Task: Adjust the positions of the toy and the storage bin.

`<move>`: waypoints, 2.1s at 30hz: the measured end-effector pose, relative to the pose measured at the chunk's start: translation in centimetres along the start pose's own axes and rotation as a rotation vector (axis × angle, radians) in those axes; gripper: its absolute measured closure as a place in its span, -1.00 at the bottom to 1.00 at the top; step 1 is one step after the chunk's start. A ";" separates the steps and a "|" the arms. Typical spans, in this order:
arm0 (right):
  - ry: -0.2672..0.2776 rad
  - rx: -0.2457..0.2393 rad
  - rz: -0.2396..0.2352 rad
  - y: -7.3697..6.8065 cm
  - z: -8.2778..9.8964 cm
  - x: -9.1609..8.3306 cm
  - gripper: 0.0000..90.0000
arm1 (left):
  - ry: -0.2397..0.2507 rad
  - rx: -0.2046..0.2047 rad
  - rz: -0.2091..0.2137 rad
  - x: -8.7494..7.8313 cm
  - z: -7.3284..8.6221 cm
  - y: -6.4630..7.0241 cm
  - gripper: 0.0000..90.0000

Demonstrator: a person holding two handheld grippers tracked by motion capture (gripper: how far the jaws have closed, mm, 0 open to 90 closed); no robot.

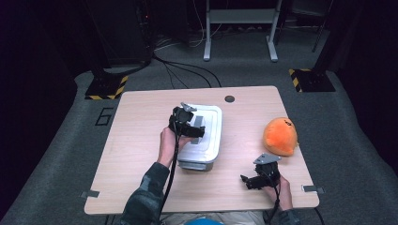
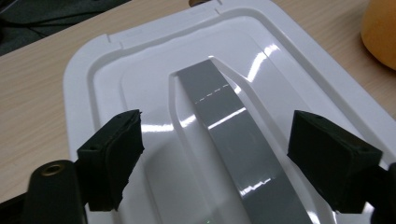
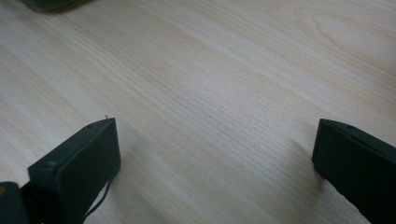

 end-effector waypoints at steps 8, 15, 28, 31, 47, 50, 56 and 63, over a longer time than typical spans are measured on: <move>0.002 -0.005 -0.002 0.0 0.0 0.0 -0.97 | 0.001 0.014 -0.017 0.2 -0.1 0.6 -0.03; 0.002 -0.005 -0.003 0.0 0.0 0.0 -0.97 | 0.005 0.005 0.011 0.2 0.1 0.6 0.21; 0.002 -0.005 -0.003 0.0 0.0 0.0 -0.97 | 0.005 0.034 -0.017 -0.3 0.4 -0.6 0.38; 0.002 -0.005 -0.003 0.0 0.0 0.0 -0.98 | 0.007 0.037 -0.023 -0.4 0.4 -0.8 0.41; 0.002 -0.006 -0.002 0.0 0.0 0.0 -0.98 | -0.005 0.092 0.043 -0.6 0.5 -1.0 0.48; 0.002 -0.006 -0.002 0.0 0.0 0.0 -0.97 | -0.010 0.107 0.052 -0.7 0.5 -1.0 0.48; 0.003 -0.008 -0.003 0.0 0.0 0.0 -0.98 | -0.001 0.144 0.108 -0.8 0.7 -1.1 0.48; 0.004 -0.009 -0.001 -0.1 0.0 0.0 -0.98 | 0.006 0.181 0.144 -0.8 0.8 -1.1 0.48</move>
Point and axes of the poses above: each handheld gripper's, and its own axes: x roughly forward along the jaws, z roughly out of its underside, y roughly to its right, the point moved 2 cm from there along x, roughly forward along the jaws, and after that the axes turned 5 degrees about -x, right-handed, at the moved point
